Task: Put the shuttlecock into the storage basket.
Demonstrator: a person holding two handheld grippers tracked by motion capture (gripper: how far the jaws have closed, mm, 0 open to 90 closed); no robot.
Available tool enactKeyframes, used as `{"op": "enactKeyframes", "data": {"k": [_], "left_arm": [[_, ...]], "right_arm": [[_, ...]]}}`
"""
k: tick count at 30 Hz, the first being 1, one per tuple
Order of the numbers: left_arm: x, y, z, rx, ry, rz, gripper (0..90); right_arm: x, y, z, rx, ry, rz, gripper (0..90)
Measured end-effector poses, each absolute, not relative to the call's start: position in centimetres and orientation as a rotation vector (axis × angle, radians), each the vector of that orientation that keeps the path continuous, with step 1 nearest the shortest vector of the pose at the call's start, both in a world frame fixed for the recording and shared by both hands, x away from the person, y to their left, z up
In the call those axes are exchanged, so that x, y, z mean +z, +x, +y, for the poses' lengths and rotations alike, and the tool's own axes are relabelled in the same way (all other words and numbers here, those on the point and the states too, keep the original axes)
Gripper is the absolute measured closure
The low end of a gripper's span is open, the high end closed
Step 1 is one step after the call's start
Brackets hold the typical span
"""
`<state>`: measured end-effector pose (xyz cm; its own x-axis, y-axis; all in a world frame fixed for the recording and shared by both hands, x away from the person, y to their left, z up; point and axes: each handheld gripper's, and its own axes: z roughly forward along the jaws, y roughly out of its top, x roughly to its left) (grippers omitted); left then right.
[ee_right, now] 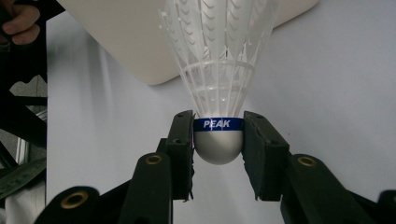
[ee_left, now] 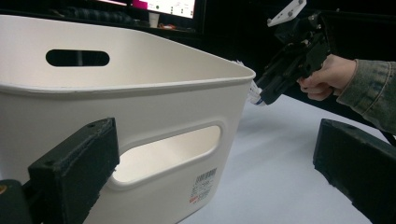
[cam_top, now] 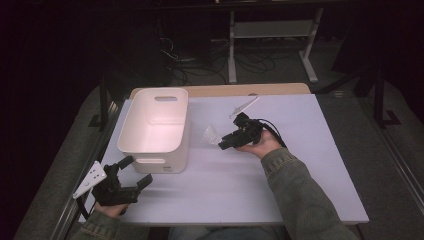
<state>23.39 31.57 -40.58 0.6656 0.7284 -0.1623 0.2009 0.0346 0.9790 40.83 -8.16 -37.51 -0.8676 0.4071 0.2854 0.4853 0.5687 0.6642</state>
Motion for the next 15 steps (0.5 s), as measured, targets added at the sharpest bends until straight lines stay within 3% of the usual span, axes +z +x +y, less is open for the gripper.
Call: {"op": "enactKeyframes", "data": {"k": [15], "left_arm": [[-40.6,23.4,31.6,0.477,1.515,0.802,0.0]], "right_arm": [[-35.5,40.7,-8.1,-1.204,-0.771,-2.708,63.6]]}}
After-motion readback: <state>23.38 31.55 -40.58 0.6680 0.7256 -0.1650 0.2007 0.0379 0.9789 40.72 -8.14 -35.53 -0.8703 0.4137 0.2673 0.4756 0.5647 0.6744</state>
